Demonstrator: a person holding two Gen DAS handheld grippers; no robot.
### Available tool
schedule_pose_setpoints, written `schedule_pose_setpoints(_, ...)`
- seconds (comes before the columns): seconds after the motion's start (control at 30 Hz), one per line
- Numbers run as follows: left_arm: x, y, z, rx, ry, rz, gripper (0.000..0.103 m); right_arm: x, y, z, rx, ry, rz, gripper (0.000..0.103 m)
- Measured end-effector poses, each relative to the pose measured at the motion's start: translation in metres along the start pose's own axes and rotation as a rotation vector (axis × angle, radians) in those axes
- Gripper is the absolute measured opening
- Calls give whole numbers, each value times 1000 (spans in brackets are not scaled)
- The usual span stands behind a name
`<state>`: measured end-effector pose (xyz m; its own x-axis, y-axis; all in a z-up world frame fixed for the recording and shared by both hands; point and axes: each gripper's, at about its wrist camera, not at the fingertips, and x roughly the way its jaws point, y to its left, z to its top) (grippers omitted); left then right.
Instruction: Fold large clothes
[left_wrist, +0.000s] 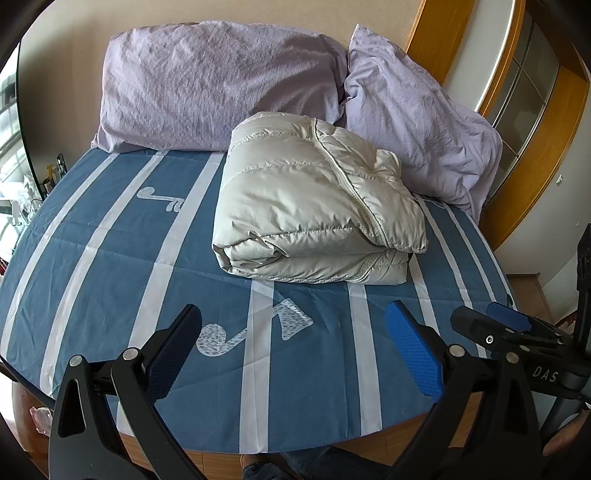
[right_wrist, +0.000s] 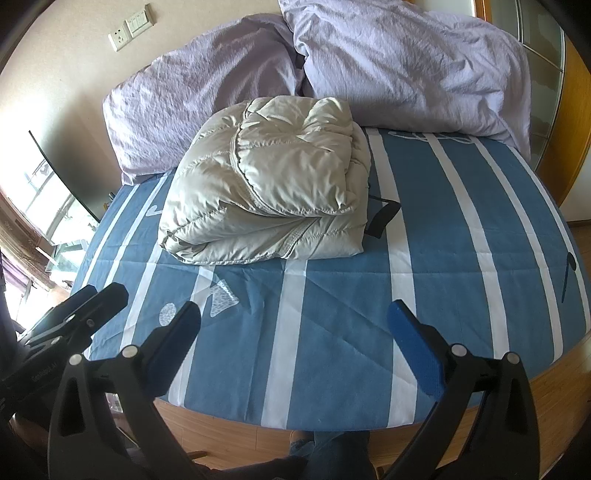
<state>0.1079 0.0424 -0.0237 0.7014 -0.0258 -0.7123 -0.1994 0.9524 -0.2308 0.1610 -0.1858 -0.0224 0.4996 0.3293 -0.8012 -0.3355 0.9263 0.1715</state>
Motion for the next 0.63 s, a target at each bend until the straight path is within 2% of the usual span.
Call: schedule_pose_setpoints(0.63,0,-1,1,-2,-1,1,101,4,1,2,3,0,-5,101)
